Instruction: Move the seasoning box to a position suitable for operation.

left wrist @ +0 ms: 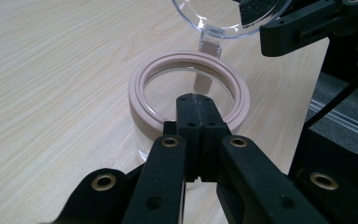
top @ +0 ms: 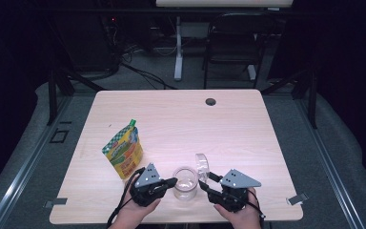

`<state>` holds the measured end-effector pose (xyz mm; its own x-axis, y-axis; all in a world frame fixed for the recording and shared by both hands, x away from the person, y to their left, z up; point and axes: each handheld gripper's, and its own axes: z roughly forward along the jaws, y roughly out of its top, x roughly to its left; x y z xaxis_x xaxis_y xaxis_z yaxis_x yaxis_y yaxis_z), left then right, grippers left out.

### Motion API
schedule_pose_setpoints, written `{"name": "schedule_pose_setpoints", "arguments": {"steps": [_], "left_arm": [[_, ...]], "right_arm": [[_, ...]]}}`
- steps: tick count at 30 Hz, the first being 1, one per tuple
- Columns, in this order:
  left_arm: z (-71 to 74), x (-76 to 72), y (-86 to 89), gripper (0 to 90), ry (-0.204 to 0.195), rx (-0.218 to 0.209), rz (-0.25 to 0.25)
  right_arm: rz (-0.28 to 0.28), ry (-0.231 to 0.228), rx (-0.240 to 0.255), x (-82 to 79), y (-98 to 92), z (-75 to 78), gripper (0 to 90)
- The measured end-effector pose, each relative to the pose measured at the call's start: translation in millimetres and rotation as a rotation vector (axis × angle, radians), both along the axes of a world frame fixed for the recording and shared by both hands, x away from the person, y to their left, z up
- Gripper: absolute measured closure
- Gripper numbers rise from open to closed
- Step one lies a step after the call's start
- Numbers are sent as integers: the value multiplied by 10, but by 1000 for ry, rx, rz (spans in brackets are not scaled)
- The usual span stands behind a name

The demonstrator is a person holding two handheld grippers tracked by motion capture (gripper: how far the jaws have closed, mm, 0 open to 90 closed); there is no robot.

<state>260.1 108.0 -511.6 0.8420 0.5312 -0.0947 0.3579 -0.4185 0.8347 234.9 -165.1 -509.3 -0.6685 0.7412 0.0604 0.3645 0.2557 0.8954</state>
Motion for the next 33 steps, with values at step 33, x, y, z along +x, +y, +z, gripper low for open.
{"name": "schedule_pose_setpoints", "arguments": {"steps": [33], "left_arm": [[-12,-22,313,780,9,-27,94]], "right_arm": [[-52,81,76,162,-82,-20,635]]}}
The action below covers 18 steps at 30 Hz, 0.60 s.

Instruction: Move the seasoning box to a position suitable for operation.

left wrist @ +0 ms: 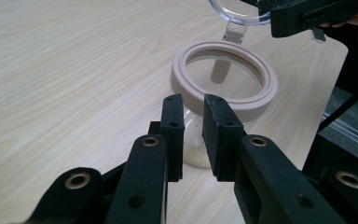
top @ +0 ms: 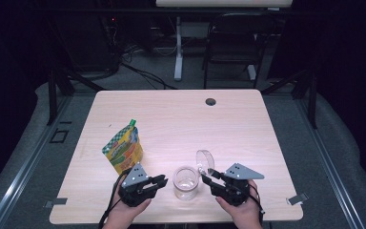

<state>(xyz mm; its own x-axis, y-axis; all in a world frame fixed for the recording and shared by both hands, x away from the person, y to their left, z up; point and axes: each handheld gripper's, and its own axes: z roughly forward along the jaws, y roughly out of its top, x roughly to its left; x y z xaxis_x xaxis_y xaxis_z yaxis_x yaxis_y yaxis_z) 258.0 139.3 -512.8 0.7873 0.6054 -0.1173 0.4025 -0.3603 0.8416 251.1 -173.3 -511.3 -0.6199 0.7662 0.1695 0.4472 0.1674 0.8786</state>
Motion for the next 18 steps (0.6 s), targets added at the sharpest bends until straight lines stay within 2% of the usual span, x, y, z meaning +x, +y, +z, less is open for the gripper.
{"name": "schedule_pose_setpoints", "arguments": {"steps": [4,14,18], "left_arm": [[-5,-14,77,772,0,0,21],[-16,-78,261,764,5,6,81],[-10,-106,339,764,-1,8,105]], "right_arm": [[-9,5,14,63,-38,-17,636],[-10,51,68,198,-92,-45,669],[6,61,58,256,-55,-50,671]]}}
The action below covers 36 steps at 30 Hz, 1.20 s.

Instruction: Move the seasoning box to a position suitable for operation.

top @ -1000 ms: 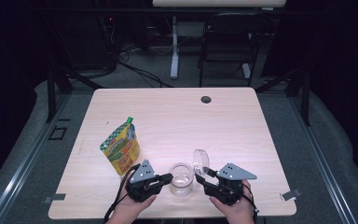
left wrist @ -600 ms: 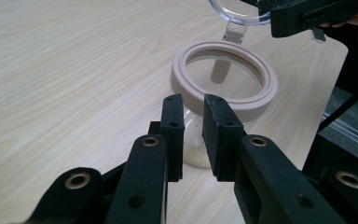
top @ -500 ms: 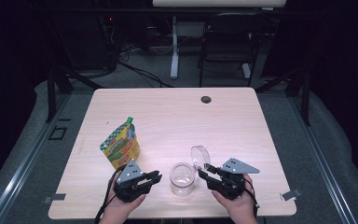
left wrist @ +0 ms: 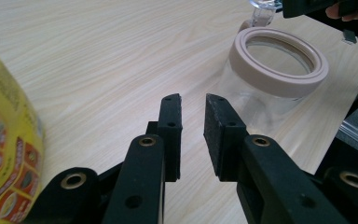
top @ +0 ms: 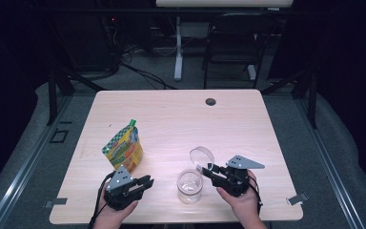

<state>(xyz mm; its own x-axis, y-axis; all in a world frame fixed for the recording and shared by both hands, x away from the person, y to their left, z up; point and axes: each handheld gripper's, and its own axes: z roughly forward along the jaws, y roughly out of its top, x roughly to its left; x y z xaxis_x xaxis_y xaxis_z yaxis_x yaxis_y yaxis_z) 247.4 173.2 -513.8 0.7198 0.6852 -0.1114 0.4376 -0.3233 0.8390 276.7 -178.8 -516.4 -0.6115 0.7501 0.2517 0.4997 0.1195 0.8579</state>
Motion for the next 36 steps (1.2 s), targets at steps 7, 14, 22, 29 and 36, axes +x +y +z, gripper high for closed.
{"name": "schedule_pose_setpoints", "arguments": {"steps": [7,14,22,29,36], "left_arm": [[26,-56,162,754,-10,-2,47],[69,-88,343,747,-20,-14,105],[93,-74,475,731,-23,-10,141],[140,-54,595,704,-23,-31,178],[171,-40,729,679,-12,-50,212]], "right_arm": [[37,-3,-1,102,68,-14,710],[56,-8,40,191,86,-14,737],[47,-14,35,228,66,-28,682],[43,2,67,217,0,-40,629],[49,-9,69,161,-43,-43,587]]}}
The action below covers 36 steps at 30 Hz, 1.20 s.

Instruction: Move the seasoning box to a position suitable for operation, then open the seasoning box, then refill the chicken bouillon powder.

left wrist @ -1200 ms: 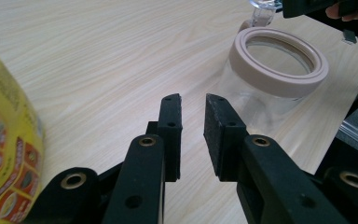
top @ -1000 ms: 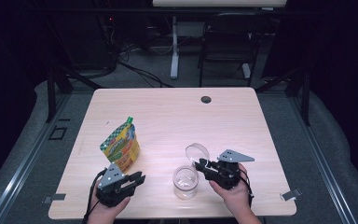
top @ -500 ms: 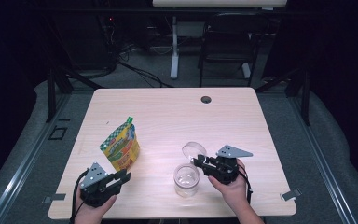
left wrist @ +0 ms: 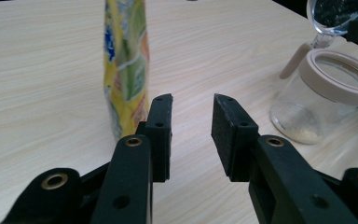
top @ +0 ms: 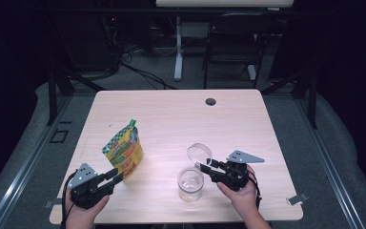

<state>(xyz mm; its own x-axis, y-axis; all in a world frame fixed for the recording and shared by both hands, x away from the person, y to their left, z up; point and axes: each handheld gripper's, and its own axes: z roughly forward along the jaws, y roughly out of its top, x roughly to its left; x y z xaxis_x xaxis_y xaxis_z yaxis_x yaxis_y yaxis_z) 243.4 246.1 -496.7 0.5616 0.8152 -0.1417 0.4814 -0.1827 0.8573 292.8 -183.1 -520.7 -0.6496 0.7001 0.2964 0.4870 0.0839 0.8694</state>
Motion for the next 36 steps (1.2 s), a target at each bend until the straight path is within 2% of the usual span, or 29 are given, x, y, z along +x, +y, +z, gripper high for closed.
{"name": "schedule_pose_setpoints", "arguments": {"steps": [5,14,19,30,36], "left_arm": [[38,22,83,656,-14,-29,29],[74,76,135,633,-19,-32,75],[55,137,143,578,-18,-36,118],[42,341,133,571,-4,-56,130],[40,440,110,572,-3,-60,120]], "right_arm": [[-6,-4,3,-34,-40,-8,574],[-21,-7,6,-110,-110,-1,570],[-28,-4,11,-132,-149,-3,570],[-40,-2,-10,-177,-181,-22,566],[-52,-3,-10,-205,-196,-28,565]]}}
